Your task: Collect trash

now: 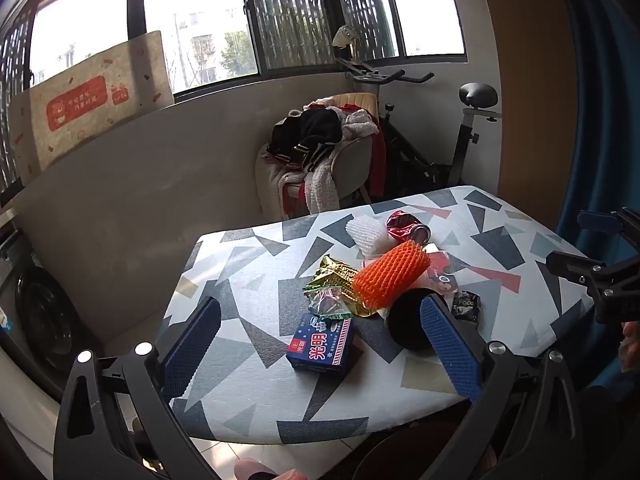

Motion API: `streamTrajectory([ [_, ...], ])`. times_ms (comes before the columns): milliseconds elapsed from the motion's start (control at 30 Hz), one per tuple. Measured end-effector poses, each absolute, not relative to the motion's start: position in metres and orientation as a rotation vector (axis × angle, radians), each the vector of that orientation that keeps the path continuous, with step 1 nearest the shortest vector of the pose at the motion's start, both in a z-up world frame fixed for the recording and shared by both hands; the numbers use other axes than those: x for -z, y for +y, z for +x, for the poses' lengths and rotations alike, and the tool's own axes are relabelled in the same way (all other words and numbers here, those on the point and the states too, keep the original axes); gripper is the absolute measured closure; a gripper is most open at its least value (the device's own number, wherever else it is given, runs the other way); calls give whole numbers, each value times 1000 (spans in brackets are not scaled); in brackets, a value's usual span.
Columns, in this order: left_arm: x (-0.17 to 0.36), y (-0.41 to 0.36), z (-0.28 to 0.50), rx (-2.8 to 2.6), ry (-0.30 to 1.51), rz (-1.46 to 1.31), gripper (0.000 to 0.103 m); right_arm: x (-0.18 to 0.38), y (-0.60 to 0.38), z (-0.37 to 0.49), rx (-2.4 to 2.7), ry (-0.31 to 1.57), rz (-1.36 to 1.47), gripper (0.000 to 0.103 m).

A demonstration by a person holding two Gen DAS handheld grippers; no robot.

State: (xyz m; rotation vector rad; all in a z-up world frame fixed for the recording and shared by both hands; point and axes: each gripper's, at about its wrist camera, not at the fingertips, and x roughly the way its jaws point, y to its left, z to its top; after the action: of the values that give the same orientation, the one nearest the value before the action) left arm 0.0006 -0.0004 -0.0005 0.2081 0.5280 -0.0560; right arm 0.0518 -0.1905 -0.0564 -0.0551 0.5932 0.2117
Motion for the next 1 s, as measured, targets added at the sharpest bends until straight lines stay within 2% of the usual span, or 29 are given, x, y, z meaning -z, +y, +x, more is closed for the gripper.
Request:
streamTrajectory([
  [1000, 9, -2, -3, 59, 525, 197, 5, 59, -189, 51, -213, 600, -58, 6],
])
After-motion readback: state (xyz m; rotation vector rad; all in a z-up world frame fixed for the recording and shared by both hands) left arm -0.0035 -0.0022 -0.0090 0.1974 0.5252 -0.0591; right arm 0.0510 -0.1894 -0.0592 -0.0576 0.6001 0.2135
